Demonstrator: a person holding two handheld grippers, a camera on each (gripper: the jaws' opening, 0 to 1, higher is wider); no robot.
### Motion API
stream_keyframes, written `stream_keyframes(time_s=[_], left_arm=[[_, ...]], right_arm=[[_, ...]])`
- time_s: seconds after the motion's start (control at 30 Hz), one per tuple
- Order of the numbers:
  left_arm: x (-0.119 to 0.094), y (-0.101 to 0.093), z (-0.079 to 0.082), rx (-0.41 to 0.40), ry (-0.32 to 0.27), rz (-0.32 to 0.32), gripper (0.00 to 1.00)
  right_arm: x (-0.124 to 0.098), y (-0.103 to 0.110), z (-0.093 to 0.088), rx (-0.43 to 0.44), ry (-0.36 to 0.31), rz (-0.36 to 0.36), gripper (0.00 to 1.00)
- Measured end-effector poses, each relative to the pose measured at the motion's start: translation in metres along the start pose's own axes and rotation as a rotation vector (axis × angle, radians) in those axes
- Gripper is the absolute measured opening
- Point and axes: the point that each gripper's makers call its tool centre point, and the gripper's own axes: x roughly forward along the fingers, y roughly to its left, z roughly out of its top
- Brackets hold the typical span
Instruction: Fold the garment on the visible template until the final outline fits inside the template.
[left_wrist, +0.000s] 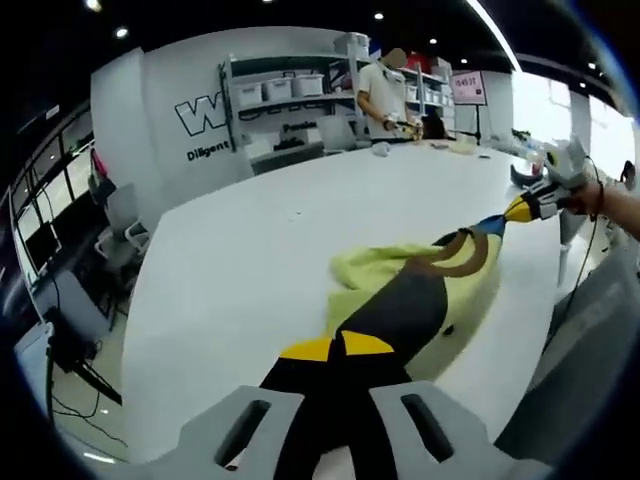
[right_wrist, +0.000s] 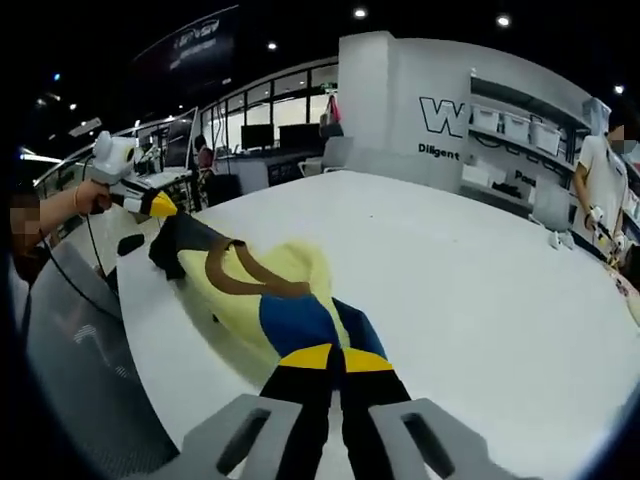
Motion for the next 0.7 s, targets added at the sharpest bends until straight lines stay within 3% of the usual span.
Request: stream_keyframes(time_s=[0.23, 0.37, 0.7], left_arm=[[-0.013, 0.004, 0.021, -0.018, -0.054, 0.032, 0.05], [-0.019, 0.003, 0.023, -0.027, -0.059, 0.038, 0.05], [-0.039, 0.011, 0.043, -0.043, -0.106, 0.056, 0.05]], right_arm=[[-0.007, 0.002, 0.014, -0.020, -0.036, -0.012, 0.00], [-0.011, 0.002, 0.022, -0.025, -0.054, -0.019, 0.00], [-0.027, 0.002, 0.058, -0.072, -0.122, -0.039, 0.00]])
